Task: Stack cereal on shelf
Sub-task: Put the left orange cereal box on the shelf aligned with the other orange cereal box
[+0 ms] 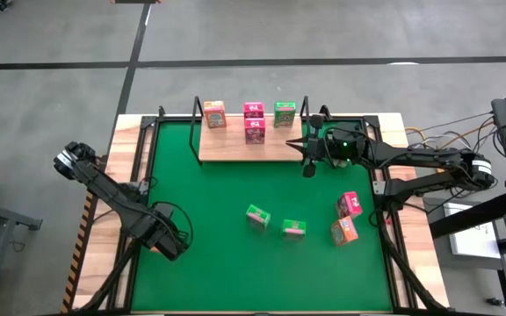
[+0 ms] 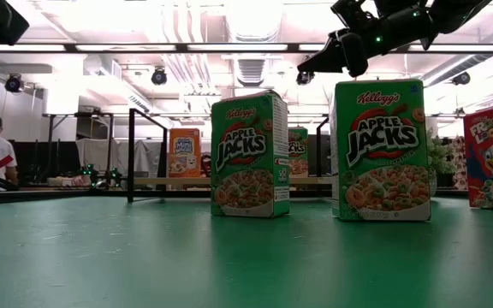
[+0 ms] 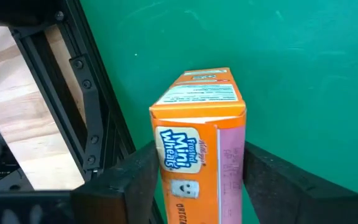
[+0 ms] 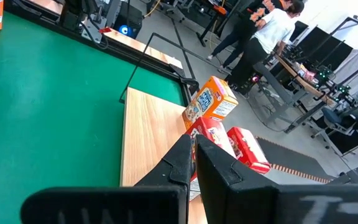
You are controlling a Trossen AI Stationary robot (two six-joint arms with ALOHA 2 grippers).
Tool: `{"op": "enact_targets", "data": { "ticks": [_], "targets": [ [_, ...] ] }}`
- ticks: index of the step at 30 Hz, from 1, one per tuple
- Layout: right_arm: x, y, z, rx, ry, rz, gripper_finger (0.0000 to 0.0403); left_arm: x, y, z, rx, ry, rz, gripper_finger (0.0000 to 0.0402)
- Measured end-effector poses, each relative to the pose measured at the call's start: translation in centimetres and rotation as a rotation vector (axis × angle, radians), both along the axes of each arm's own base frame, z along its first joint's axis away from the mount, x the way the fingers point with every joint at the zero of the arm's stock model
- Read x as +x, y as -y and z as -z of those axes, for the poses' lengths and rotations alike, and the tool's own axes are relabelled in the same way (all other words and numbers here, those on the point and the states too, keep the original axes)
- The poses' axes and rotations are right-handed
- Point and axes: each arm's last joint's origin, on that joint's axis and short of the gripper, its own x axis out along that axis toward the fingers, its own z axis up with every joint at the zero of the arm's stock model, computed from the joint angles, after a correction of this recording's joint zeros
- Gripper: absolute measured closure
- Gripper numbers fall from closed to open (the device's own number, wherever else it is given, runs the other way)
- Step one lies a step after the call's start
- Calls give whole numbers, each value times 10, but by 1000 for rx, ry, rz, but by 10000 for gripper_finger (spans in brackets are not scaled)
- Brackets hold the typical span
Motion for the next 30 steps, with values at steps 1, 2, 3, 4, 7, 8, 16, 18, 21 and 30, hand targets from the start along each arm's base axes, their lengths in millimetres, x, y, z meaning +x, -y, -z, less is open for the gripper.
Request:
{"op": "enact_targets", "data": {
  "ticks": [1, 2, 3, 4, 7, 8, 16, 18, 21, 30],
  "targets": [
    [0, 0, 0, 0, 0, 0, 390, 0, 0, 0, -1, 1, 0, 209],
    [0, 0, 0, -1, 0, 0, 390, 0, 0, 0, -2, 2, 1, 217],
    [0, 0, 0, -1, 0, 0, 390, 0, 0, 0, -2, 2, 2, 224],
    [0, 0, 0, -1, -1, 0, 390, 0, 0, 0, -4, 3, 7, 231],
    [0, 0, 0, -1, 0, 0, 390, 1, 1, 0, -11, 7, 31, 248],
    [0, 0, 0, -1, -1, 0, 390, 1, 1, -1, -14, 10, 40, 253],
    [0, 0, 0, -2, -1, 0, 390, 13, 5, -27, 9, 175, 183, 268],
    [0, 0, 0, -2, -1, 0, 390, 19, 2, -36, 68, 249, 237, 269],
    [0, 0, 0, -2, -1, 0, 390, 29, -7, -48, 132, 323, 328, 269],
    [0, 0, 0, -2, -1, 0, 390, 68, -59, -76, 279, 413, 662, 269]
  ]
}}
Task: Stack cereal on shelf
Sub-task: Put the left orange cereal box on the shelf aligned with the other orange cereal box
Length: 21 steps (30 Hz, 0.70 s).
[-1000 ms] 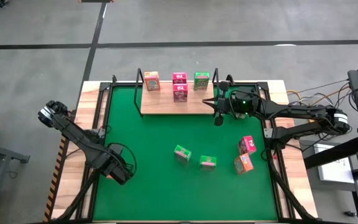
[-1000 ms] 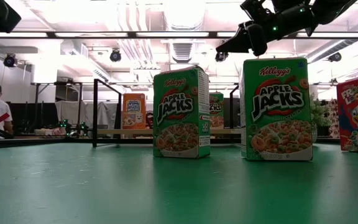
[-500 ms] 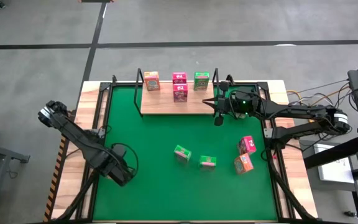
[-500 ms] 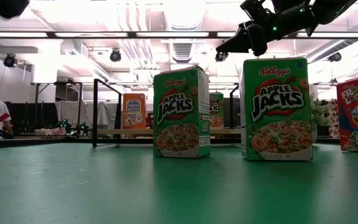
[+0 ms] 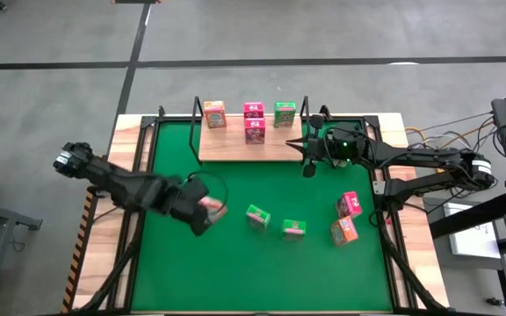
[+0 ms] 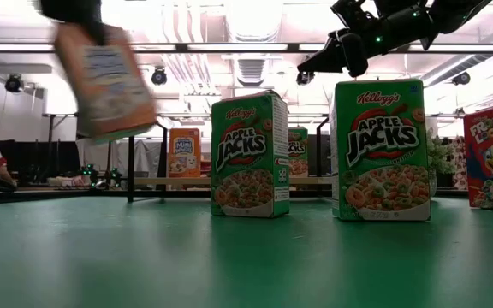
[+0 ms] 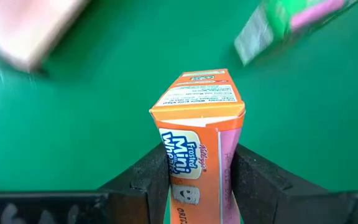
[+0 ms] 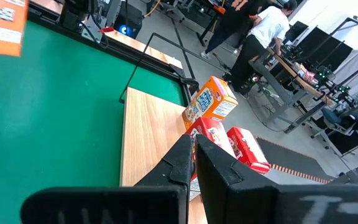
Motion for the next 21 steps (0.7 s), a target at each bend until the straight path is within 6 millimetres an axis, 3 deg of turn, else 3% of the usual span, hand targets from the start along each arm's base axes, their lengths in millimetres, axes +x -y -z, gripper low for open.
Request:
{"op": "enact_targets", "data": {
  "ticks": [7, 15, 21],
  "targets": [
    [0, 0, 0, -4, -1, -1, 390, 18, -56, -18, 205, -32, 281, 269],
    [0, 0, 0, -4, -1, -1, 390, 22, -127, -33, 424, -106, 392, 269],
    [0, 0, 0, -9, -3, -2, 390, 17, -168, -34, 513, -159, 423, 269]
  ]
}}
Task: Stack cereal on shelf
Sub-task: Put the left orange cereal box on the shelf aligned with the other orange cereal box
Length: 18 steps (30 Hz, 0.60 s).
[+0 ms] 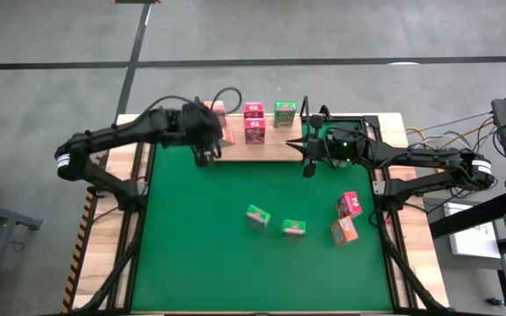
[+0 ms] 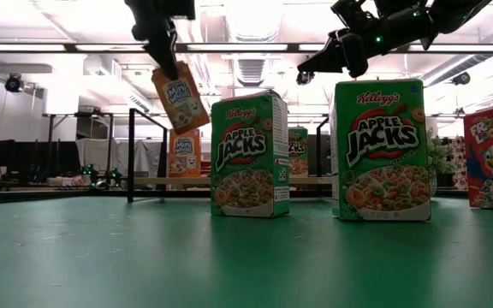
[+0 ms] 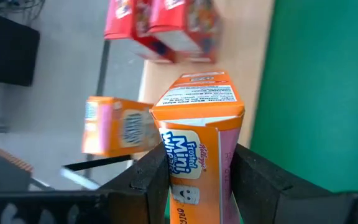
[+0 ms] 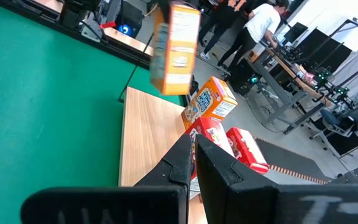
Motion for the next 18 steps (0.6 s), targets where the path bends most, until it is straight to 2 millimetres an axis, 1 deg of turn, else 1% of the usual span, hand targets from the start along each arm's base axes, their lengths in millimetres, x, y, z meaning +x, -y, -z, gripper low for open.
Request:
{"op": "enact_targets", "data": {
  "ticks": [4, 12, 18],
  "targets": [
    [0, 0, 0, -1, 0, 0, 390, 1, -17, 2, 38, -22, 19, 269],
    [0, 0, 0, -14, -2, -2, 390, 14, -41, 26, 41, -175, 73, 269],
    [0, 0, 0, -28, -4, -5, 390, 18, -55, 38, 12, -225, 74, 269]
  ]
}}
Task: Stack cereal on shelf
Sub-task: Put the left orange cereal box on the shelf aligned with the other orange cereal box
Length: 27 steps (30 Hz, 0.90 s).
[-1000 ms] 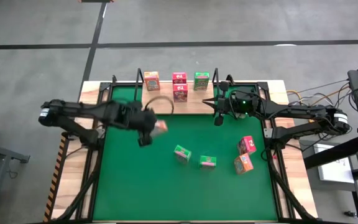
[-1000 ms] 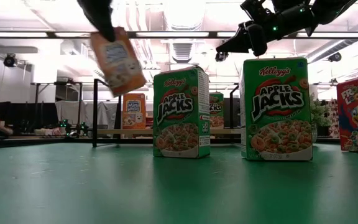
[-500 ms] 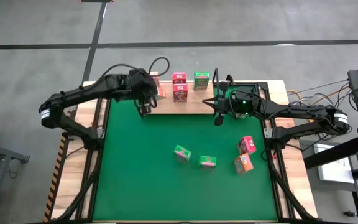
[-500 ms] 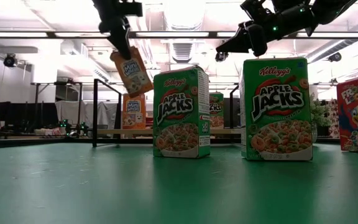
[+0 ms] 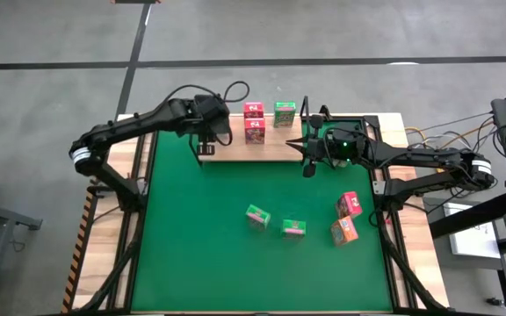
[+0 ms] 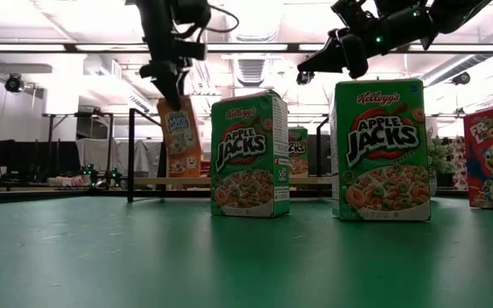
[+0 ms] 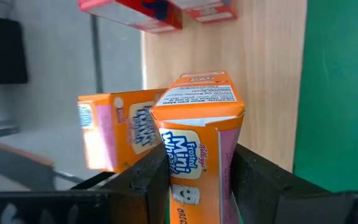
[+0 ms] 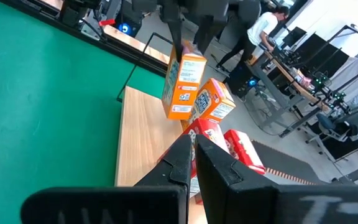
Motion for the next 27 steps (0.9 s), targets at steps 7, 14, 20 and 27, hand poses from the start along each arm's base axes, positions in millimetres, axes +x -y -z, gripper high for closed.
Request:
{"op": "enact_targets", "data": {
  "ticks": [7, 14, 20, 27],
  "targets": [
    [0, 0, 0, -7, -1, -1, 390, 0, -14, 10, -82, 3, -13, 269],
    [0, 0, 0, -14, -3, -2, 390, 5, -20, 20, -96, -24, -29, 269],
    [0, 0, 0, -16, -3, -3, 390, 7, -23, 23, -95, -26, -29, 269],
    [0, 0, 0, -19, -4, -4, 390, 6, -24, 22, -93, -24, -35, 254]
  ]
}}
